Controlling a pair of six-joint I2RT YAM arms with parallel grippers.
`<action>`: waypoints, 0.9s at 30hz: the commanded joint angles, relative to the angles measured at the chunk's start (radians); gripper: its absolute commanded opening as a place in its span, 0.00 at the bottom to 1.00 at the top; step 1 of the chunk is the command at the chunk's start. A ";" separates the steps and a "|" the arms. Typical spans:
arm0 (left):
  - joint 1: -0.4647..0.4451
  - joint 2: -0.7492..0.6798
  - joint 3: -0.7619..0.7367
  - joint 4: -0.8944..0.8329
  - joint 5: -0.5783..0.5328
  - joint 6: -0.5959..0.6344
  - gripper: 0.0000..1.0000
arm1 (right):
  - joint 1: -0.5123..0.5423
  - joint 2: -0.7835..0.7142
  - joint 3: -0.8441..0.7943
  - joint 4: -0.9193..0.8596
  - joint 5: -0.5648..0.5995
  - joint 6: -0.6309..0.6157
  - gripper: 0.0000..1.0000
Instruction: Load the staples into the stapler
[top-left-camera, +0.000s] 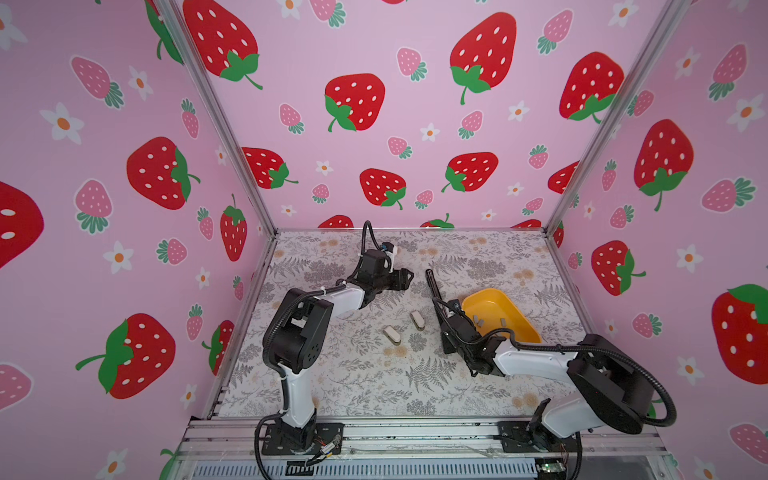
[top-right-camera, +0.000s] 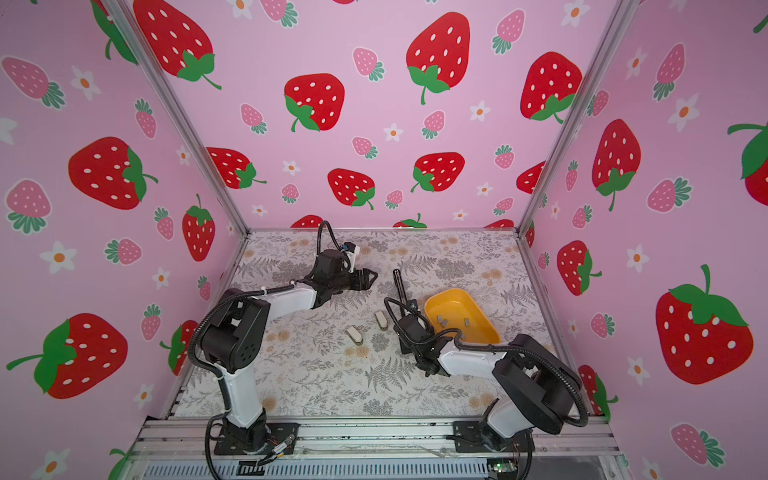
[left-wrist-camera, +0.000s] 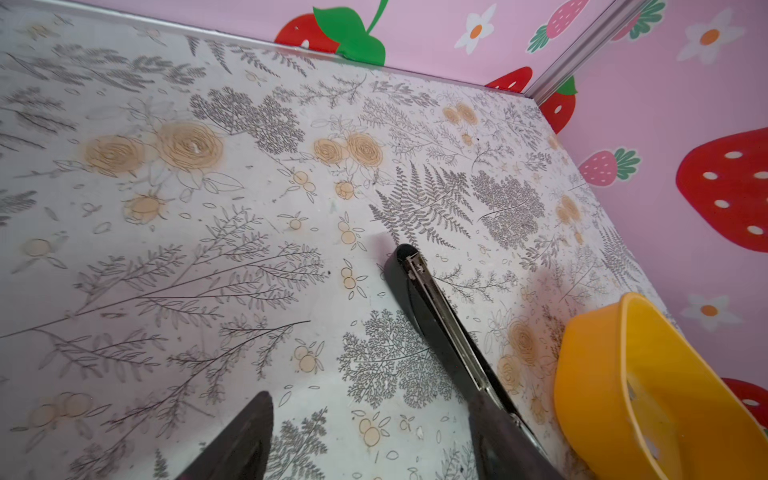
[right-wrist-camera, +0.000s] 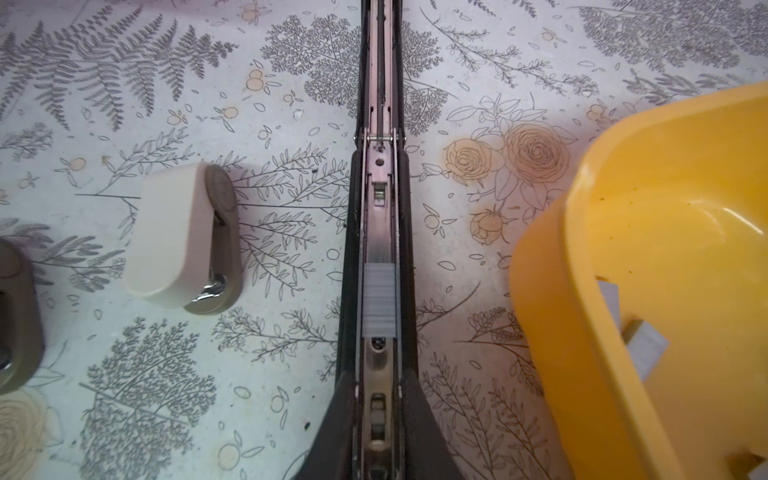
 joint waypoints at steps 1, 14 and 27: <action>-0.017 0.055 0.083 -0.060 0.066 -0.101 0.76 | -0.004 -0.007 -0.018 0.099 -0.031 0.023 0.13; -0.063 0.177 0.301 -0.343 -0.049 -0.221 0.75 | -0.027 0.014 -0.033 0.191 -0.164 0.118 0.10; -0.066 0.282 0.410 -0.391 0.026 -0.274 0.75 | -0.049 0.032 -0.054 0.252 -0.221 0.126 0.10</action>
